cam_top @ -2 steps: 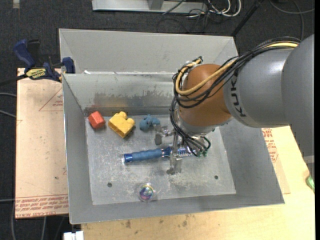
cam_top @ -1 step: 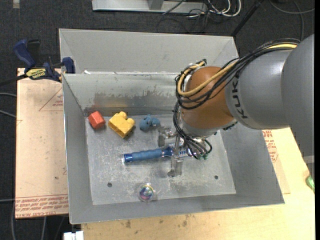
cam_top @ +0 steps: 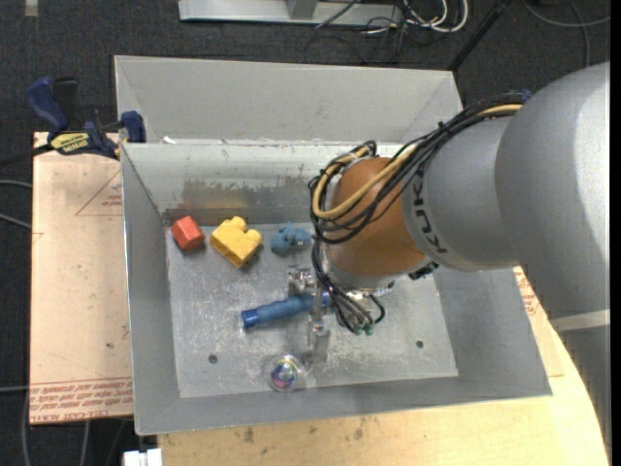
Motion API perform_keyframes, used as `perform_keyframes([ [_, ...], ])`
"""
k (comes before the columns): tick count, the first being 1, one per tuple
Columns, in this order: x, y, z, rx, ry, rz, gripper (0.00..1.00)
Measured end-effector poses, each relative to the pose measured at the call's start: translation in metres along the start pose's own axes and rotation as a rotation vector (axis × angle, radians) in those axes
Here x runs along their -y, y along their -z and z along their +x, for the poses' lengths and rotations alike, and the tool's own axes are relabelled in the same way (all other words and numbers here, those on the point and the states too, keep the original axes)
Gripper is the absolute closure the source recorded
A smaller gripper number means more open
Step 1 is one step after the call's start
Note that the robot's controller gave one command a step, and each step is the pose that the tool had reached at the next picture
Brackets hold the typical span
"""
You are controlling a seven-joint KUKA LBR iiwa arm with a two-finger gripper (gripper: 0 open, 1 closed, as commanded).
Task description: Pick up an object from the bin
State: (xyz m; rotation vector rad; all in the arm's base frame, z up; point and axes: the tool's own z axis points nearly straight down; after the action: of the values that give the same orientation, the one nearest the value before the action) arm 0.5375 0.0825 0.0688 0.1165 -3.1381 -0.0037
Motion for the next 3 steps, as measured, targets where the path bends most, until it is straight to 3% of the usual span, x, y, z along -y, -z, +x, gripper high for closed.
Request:
perform_keyframes([
  [1,0.0,0.0,0.0,0.001,0.0,-0.001,0.0],
  [2,0.0,0.001,-0.001,0.002,-0.001,-0.001,1.0],
  [3,-0.001,0.084,-0.003,0.01,-0.001,0.0,1.0],
])
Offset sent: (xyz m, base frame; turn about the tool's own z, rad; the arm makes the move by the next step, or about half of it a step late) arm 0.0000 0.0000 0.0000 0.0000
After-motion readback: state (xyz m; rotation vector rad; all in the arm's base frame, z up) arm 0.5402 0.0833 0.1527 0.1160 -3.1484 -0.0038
